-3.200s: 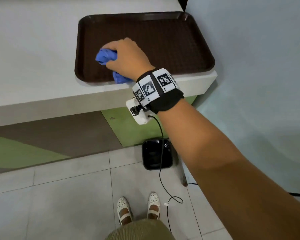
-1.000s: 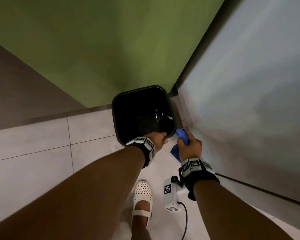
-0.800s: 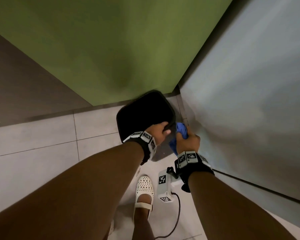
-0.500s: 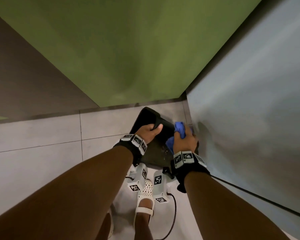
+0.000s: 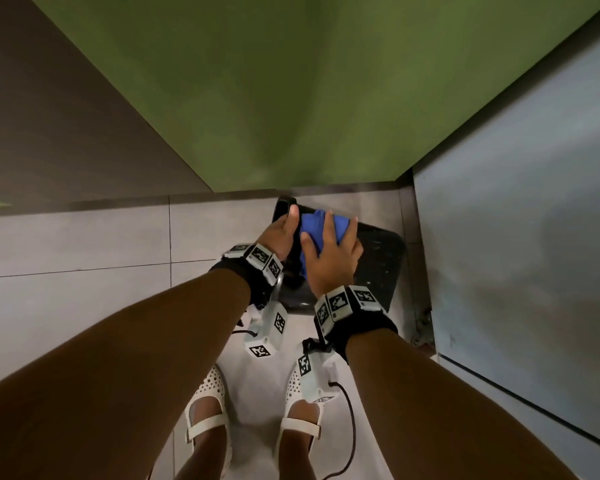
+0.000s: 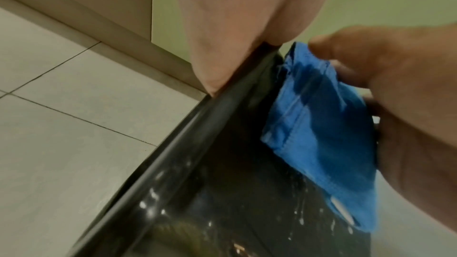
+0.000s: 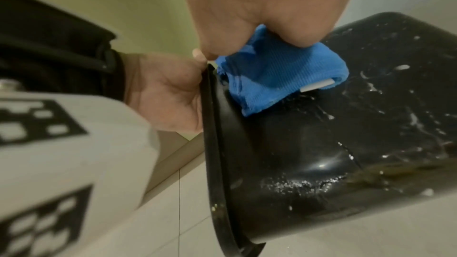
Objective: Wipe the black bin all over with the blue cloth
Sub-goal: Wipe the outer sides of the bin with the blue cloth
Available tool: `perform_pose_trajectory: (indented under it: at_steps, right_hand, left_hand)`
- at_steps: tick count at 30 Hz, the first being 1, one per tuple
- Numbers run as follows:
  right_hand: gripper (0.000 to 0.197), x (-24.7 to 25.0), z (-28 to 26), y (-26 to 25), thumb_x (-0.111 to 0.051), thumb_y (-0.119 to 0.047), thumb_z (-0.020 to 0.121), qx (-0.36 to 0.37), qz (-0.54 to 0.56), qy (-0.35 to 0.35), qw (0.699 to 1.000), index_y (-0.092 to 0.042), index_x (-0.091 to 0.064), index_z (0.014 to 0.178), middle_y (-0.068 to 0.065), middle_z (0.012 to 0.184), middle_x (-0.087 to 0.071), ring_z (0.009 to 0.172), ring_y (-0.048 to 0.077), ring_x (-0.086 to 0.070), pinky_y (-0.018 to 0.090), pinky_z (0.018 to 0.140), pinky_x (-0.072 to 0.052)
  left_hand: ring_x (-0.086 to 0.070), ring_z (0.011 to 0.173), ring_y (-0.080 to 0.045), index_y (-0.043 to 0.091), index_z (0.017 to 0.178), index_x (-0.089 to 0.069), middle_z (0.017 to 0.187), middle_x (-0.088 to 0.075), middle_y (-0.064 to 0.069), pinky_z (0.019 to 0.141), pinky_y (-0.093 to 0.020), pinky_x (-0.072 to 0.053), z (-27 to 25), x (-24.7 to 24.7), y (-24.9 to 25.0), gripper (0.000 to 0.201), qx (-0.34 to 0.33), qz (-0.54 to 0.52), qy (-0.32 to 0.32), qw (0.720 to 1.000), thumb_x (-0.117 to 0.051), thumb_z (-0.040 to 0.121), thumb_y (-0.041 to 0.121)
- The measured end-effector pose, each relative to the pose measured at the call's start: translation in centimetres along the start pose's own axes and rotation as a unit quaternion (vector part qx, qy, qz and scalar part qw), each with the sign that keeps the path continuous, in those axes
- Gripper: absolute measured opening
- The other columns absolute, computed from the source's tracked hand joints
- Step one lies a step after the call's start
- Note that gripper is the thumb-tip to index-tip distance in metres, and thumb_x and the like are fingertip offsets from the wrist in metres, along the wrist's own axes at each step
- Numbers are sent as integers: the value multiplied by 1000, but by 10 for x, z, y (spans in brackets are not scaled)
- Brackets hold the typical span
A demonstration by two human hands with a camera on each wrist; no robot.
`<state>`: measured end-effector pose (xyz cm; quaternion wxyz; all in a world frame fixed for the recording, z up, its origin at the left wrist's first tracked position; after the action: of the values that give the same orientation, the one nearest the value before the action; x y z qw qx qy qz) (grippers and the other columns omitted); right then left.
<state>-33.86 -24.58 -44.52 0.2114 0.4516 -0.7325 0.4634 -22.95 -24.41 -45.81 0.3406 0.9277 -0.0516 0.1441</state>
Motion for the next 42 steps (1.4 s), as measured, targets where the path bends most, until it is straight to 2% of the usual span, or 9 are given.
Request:
perform_pose_trajectory:
  at_steps: [5,10,16,20,25,28,32,36,42]
  right_hand:
    - [57,-24,7,-6,-29,-32,100,112,-62,-4,992,-17,-3,148,20,154,11,142,38,7,48,117,-8]
    - [57,-44,21,-5,-33,-27,100,160,-145,-64,974,-29,-2,148,7,156,17,141,39,13,47,117,-9]
    - [51,-50,42,-10,-26,-37,100,174,-201,-20,964,-31,-9,147,2,158,-2,142,35,4,44,116,-3]
    - [51,-53,39,3,-23,-39,100,196,-210,-22,958,-31,-6,147,6,158,0,143,34,10,45,114,6]
    - [51,-25,52,47,-26,-40,99,105,-191,10,976,-32,-11,147,8,157,-1,142,36,9,52,114,0]
    - [51,-5,58,70,-28,-40,98,71,-184,25,980,-32,-14,146,8,157,-3,142,38,7,55,114,-3]
    - [51,-7,59,75,-28,-40,98,8,-165,58,985,-33,-12,147,11,157,2,142,38,7,56,114,-8]
    - [52,-20,57,52,-28,-38,99,-86,-139,81,983,-32,-9,147,14,156,7,140,43,9,59,113,-7]
    - [60,-66,19,-5,-38,-38,95,206,-184,-9,961,-20,-13,148,17,156,-6,140,46,3,62,110,-5]
  left_hand:
    - [-46,129,-28,7,133,-50,137,-51,-17,109,-31,-32,22,4,-21,60,2,-17,24,1000,-17,100,44]
    - [-49,125,-28,3,127,-54,135,-53,-20,100,-26,-34,35,7,-35,59,12,-37,57,998,-18,101,42]
    - [-57,108,-29,-3,116,-61,116,-63,-21,73,-13,-33,47,5,-34,56,-7,-76,107,991,-26,101,38]
    - [-51,86,-20,-6,107,-62,92,-58,-11,59,-12,-31,48,1,-41,53,-6,-109,125,986,-30,101,36]
    - [-47,82,-20,1,86,-58,85,-54,-12,60,-16,-28,46,2,-42,49,-4,-97,150,984,-31,100,38]
    - [-49,87,-18,1,96,-62,89,-55,-9,72,-15,-32,47,1,-41,51,-2,-104,148,983,-31,100,40]
    - [-52,90,-23,2,94,-61,90,-57,-12,70,-12,-30,45,0,-42,49,3,-111,152,982,-31,100,40]
    - [-53,119,-26,0,121,-58,122,-62,-17,85,-15,-30,42,1,-39,55,8,-118,149,982,-28,100,41]
    - [-50,123,-26,4,128,-54,133,-55,-16,82,-11,-30,42,3,-37,57,20,-136,100,985,-23,101,43]
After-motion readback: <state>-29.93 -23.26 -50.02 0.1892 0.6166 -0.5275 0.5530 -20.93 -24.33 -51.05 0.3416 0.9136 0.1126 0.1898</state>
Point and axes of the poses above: each hand's wrist, its own z-axis towards the middle knuckle, its own x-axis out of the back of the hand, y = z × x, the point moved 4 cm from there along z, towards the middle knuckle
